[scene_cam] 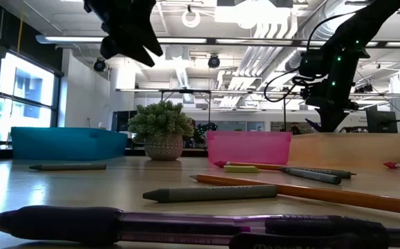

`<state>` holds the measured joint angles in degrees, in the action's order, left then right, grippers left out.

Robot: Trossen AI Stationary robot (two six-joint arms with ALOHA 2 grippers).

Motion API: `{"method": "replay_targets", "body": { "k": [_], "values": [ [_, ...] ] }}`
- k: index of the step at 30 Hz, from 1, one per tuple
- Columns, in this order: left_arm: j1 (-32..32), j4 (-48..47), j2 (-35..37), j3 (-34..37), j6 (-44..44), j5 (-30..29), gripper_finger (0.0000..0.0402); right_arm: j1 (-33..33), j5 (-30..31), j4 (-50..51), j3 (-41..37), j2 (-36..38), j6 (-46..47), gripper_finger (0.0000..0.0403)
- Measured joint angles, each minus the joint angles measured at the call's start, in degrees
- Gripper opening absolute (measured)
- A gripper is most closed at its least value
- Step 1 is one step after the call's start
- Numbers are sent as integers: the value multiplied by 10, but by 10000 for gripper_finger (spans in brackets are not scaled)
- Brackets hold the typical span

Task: Sort crayons/erasers/pens/pencils in bins
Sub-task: Put the blue pen into the orange bin, then put the gray crayon into the green bin

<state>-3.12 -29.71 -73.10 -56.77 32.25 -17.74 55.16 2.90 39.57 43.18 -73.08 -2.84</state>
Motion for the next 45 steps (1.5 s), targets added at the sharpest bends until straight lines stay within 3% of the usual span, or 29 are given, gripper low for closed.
{"method": "replay_targets", "body": {
  "k": [7,14,27,38,45],
  "values": [
    [40,-10,-51,0,35,10,177,0,0,2,0,0,4,16],
    [60,-20,-98,0,73,77,177,0,-1,17,0,-18,24,16],
    [63,-130,-129,0,153,123,177,0,-1,29,0,-35,24,19],
    [61,-138,-203,0,171,195,177,0,0,30,0,-35,15,107],
    [60,-139,-252,0,178,209,177,0,3,30,14,-35,13,126]
  ]
}}
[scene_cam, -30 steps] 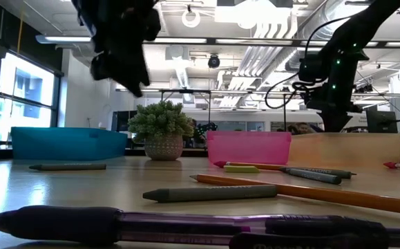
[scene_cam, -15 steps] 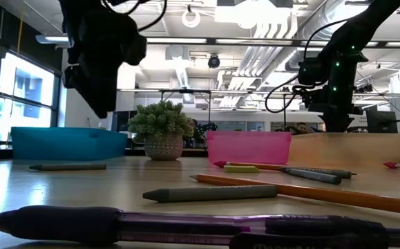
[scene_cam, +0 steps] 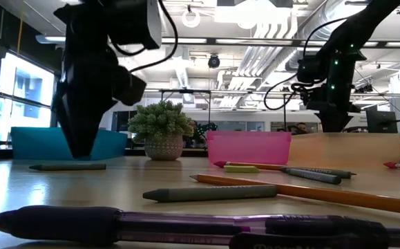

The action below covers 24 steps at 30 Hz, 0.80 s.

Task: Sort crayons/erasers/pens/pencils in bins
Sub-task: Put the gray crayon into the green bin

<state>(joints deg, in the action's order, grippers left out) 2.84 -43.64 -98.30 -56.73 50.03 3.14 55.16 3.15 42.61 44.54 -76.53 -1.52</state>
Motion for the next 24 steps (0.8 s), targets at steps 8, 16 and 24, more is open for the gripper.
{"method": "replay_targets", "body": {
  "k": [8,16,24],
  "values": [
    [-6,-3,-13,0,6,-27,177,0,-1,8,30,0,-4,126],
    [-6,-1,-22,-1,-16,-29,162,0,-1,50,71,0,-26,126],
    [-5,-8,-56,-5,-42,-23,113,0,-1,82,149,1,-35,126]
  ]
}}
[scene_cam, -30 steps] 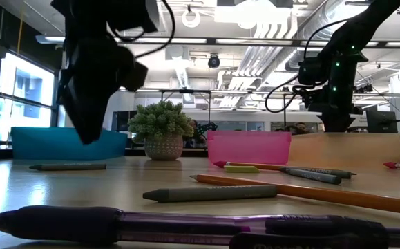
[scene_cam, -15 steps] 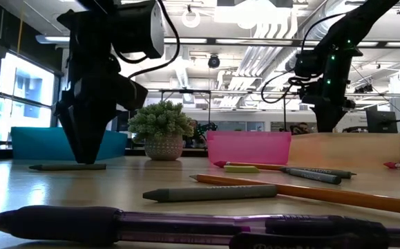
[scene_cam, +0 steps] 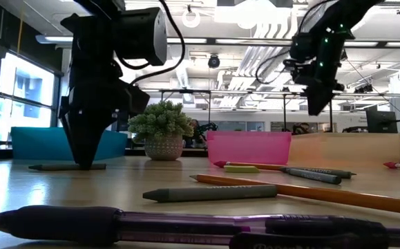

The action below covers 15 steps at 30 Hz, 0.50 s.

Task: Sort crayons/erasers/pens/pencils in bins
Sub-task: Put the gray crayon into the green bin

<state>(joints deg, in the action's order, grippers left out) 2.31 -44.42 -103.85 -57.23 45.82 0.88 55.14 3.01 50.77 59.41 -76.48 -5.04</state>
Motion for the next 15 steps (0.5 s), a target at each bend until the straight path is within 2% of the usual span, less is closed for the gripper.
{"method": "replay_targets", "body": {
  "k": [11,15],
  "values": [
    [0,5,3,2,0,-3,19,0,0,33,74,0,-14,126],
    [0,5,4,2,0,-2,6,0,0,42,74,0,-19,126]
  ]
}}
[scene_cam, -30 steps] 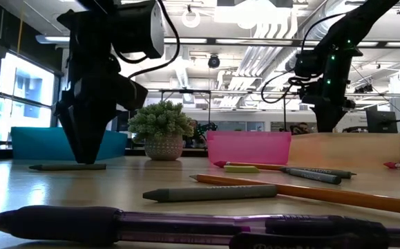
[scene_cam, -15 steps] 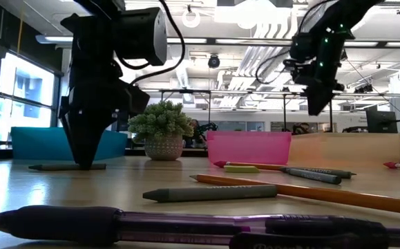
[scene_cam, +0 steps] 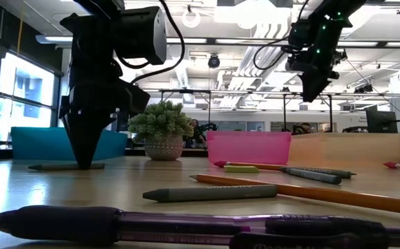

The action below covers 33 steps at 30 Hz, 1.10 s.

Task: Sort crayons/erasers/pens/pencils in bins
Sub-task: Put the gray crayon into the green bin

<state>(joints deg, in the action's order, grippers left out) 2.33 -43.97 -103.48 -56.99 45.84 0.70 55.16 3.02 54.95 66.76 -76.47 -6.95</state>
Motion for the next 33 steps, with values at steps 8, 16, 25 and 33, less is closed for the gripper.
{"method": "replay_targets", "body": {
  "k": [8,16,25,33],
  "values": [
    [0,0,20,-8,1,8,7,0,-2,7,0,0,-22,126],
    [7,10,102,-18,40,2,6,0,-2,7,0,0,-25,126],
    [59,-79,223,-19,186,0,6,0,-2,7,-1,0,-25,126],
    [171,-179,301,-19,409,0,6,0,-2,4,-1,0,-24,126]
  ]
}}
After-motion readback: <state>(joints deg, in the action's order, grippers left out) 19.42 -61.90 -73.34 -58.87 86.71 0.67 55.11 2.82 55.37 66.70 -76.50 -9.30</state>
